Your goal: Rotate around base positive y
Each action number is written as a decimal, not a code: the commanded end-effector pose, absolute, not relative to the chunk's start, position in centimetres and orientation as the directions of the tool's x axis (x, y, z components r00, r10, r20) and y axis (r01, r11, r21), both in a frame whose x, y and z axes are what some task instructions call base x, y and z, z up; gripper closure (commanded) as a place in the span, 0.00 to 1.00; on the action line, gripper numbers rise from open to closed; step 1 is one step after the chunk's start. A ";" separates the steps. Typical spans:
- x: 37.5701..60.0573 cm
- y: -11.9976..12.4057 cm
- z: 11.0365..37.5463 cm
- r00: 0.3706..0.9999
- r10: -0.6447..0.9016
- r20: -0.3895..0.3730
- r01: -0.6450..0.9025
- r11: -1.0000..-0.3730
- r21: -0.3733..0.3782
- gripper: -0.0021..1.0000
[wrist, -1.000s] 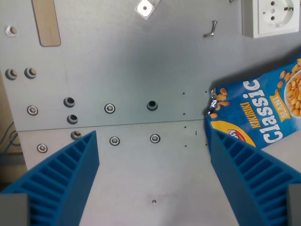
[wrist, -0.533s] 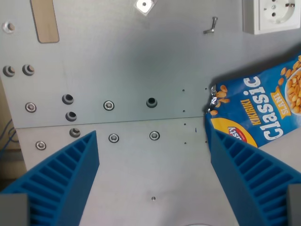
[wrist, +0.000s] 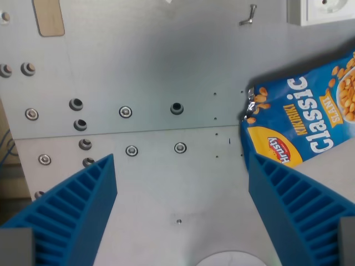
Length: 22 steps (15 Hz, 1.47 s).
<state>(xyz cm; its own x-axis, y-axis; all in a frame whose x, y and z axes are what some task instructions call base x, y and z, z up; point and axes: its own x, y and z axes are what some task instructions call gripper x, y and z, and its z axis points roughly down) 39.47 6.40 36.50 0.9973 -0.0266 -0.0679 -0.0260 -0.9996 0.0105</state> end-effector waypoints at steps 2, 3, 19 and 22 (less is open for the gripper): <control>40.1 6.4 37.3 0.963 -0.027 -0.269 -0.025 -1.000 0.011 0.00; 40.1 6.4 37.3 0.959 -0.027 -0.281 -0.024 -1.000 0.011 0.00; 40.1 6.4 37.3 0.878 -0.025 -0.478 -0.020 -1.000 0.015 0.00; 40.1 6.4 37.3 0.858 -0.024 -0.513 -0.019 -1.000 0.016 0.00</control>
